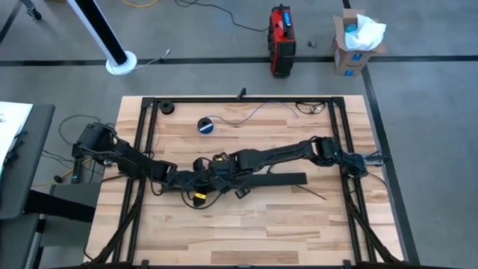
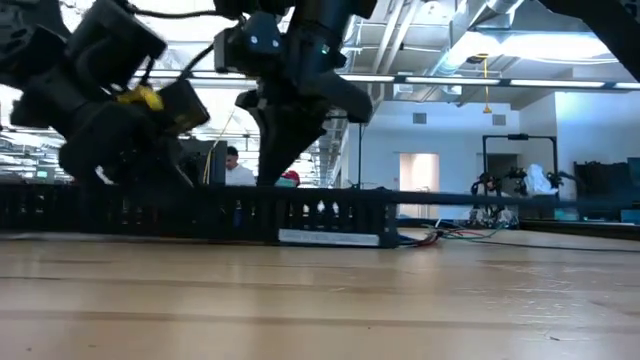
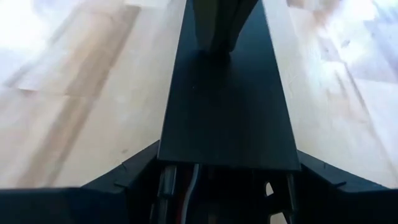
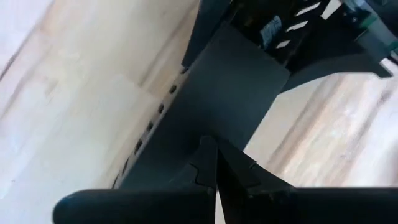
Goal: Ziptie cables
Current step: Close the black cable duct with the black cable duct cover
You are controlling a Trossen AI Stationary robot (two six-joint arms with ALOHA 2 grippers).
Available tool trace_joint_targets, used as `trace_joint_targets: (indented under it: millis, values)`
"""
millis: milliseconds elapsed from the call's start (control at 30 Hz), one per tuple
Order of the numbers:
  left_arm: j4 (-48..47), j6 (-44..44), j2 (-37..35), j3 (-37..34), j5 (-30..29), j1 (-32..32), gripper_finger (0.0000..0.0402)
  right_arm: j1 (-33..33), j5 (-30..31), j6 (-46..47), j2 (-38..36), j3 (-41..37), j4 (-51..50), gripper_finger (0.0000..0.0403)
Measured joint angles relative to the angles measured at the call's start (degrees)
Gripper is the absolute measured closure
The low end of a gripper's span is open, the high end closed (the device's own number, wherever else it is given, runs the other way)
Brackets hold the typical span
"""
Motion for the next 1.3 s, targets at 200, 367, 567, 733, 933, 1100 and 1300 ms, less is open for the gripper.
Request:
trace_joint_targets:
  millis: [200, 367, 567, 733, 933, 1100, 1300]
  values:
    - [4.57, 2.13, 9.39, 6.06, 1.76, 0.65, 0.0157, 0.02, -1.58, 0.98, 0.02, -0.07, -0.64, 0.0403]
    - [3.23, 3.43, 12.09, 9.85, 1.38, 0.72, 0.0157, 0.03, -1.88, 1.37, 0.02, -0.07, 0.23, 0.0403]
    - [2.21, 0.28, 10.96, 9.47, -3.18, 0.76, 0.0157, 0.81, -0.29, 1.39, -0.39, -0.07, -0.08, 0.0403]
    - [2.31, 0.43, 10.94, 9.47, -1.73, 0.76, 0.0157, 2.41, -0.85, 3.72, -2.66, -0.04, -3.68, 0.0403]
    - [2.27, 0.44, 10.93, 9.45, -1.45, 0.76, 0.0157, 2.42, -0.24, 4.74, -2.42, -0.08, -7.54, 0.0403]
    - [2.27, 0.44, 10.93, 9.43, -1.42, 0.76, 0.0157, 0.82, 0.15, 4.81, -1.69, -0.15, -9.92, 0.0403]
    - [2.29, 0.25, 10.93, 9.38, -1.42, 0.76, 0.0157, -0.78, -1.73, 4.79, -1.95, -2.45, -8.04, 0.0403]
